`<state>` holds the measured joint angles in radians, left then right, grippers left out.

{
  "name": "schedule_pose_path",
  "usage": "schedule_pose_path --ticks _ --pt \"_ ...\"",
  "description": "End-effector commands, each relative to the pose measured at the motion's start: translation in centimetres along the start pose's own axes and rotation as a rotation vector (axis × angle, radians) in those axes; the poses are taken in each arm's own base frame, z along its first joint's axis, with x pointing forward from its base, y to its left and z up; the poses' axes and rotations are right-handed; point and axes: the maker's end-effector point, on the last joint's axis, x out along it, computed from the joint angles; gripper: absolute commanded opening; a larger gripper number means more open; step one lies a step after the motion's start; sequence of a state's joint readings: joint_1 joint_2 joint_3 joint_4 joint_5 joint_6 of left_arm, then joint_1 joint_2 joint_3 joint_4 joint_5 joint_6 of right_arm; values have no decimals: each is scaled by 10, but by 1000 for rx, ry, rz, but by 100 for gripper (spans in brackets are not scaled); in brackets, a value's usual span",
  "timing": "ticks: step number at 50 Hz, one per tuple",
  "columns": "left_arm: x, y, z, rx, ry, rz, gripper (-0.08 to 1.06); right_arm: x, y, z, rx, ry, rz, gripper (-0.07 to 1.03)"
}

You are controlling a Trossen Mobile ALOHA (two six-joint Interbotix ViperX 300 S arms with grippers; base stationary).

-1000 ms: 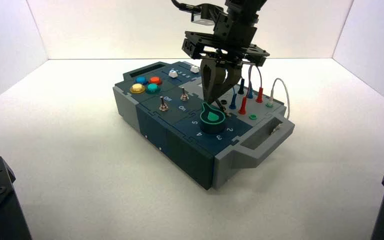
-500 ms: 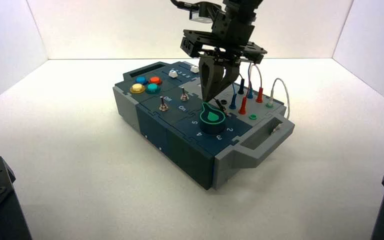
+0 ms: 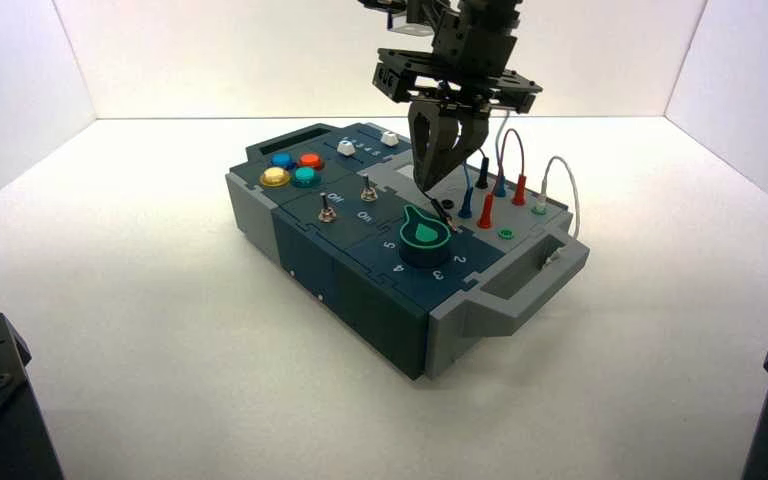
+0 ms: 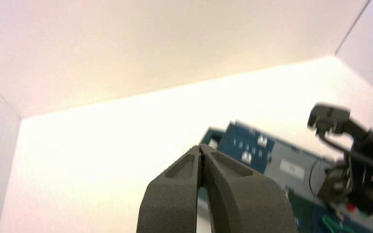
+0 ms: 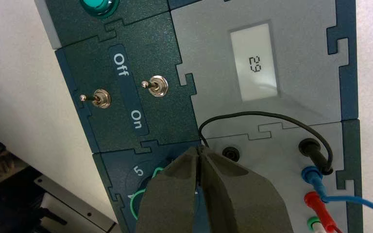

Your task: Turn the knob to position 6.

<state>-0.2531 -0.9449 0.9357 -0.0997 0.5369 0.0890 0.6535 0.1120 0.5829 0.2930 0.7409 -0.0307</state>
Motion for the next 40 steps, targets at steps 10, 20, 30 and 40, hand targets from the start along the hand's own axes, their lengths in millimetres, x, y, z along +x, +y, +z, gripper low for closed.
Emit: schedule_pose_path --ticks 10,20,30,40 --pt "1 -8 -9 29 199 -37 -3 -29 -1 10 -38 -37 -25 -2" --pt "2 -21 -24 77 297 -89 -3 -40 -6 3 -54 -7 -45 -2" --pt "-1 -31 -33 104 351 -125 -3 -54 -5 -10 -62 30 -45 -2" --pt "-5 -32 -43 113 403 -135 -3 -63 1 -28 -71 51 -32 -2"
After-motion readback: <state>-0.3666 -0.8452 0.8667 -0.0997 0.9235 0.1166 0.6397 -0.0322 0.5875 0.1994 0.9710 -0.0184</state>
